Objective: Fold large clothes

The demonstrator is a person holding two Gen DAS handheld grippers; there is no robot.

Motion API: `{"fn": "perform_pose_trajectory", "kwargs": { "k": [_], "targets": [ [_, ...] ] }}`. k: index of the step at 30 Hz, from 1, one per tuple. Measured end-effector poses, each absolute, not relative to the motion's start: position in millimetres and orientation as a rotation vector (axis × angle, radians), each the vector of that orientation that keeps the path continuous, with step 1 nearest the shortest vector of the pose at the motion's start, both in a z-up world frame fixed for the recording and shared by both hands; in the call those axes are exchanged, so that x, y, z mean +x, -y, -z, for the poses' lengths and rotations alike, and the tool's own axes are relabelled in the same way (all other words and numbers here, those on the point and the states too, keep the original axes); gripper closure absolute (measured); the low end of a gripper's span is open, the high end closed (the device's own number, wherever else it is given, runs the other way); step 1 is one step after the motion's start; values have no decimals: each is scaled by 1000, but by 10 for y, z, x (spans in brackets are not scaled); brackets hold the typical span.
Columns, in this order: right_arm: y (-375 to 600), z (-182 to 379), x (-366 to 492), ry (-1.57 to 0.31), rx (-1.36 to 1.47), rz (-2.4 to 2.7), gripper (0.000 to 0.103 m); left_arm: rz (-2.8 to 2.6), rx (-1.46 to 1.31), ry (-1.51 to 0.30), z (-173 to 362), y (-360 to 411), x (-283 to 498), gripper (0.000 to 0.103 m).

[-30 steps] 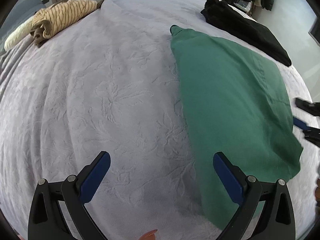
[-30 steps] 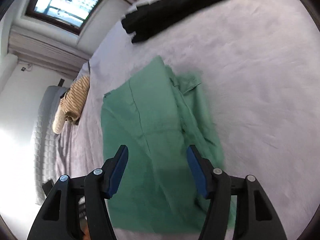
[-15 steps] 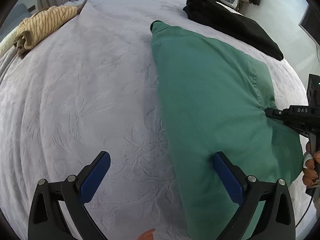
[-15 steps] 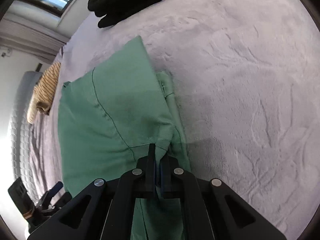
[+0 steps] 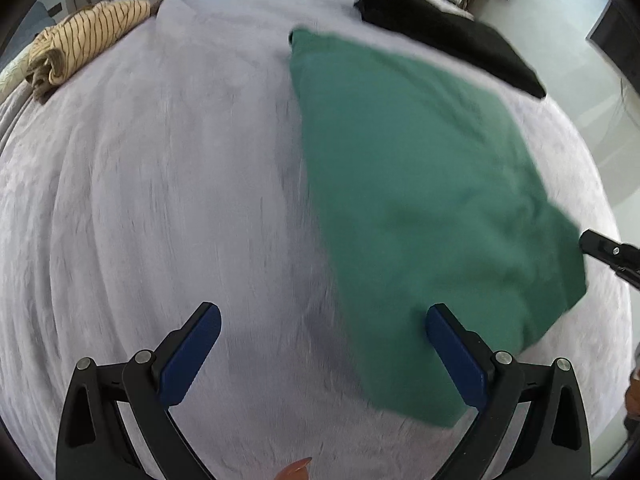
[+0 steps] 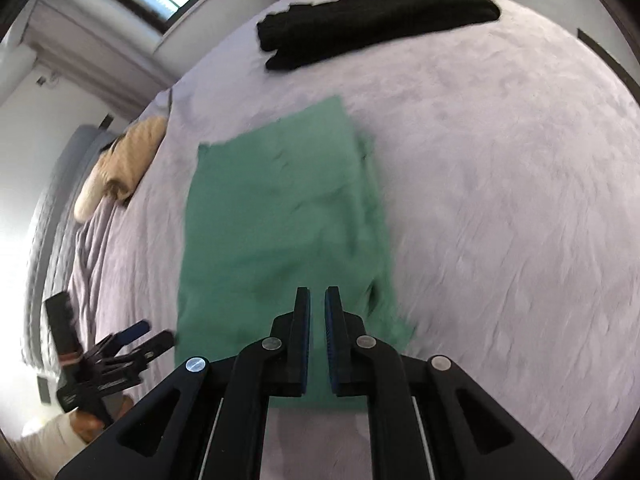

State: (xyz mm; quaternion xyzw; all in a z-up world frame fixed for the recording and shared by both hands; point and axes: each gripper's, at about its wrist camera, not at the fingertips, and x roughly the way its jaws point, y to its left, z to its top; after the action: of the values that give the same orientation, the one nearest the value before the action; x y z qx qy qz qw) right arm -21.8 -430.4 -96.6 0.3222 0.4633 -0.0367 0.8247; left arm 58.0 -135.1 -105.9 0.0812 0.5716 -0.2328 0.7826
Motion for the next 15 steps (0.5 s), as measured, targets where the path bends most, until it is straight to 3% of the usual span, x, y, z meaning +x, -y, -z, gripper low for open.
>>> {"fn": "perform_pose_trajectory", "kwargs": {
  "k": [4,5,7,15],
  "targets": [
    [4394,1364,-357,-1083,725,164,93,501,152,-1237,1202,1208,517,0],
    [4425,1480,-393,-1105,747,176,99,503,143,-1240,1219,1186,522,0],
    [4484,1730,-485,-1141,819,173,102,509,153,-1238,1239,1184,522,0],
    [4489,1775,-548,-1132,847,162,103,472,169,-1251,1215,1241,485,0]
  ]
}}
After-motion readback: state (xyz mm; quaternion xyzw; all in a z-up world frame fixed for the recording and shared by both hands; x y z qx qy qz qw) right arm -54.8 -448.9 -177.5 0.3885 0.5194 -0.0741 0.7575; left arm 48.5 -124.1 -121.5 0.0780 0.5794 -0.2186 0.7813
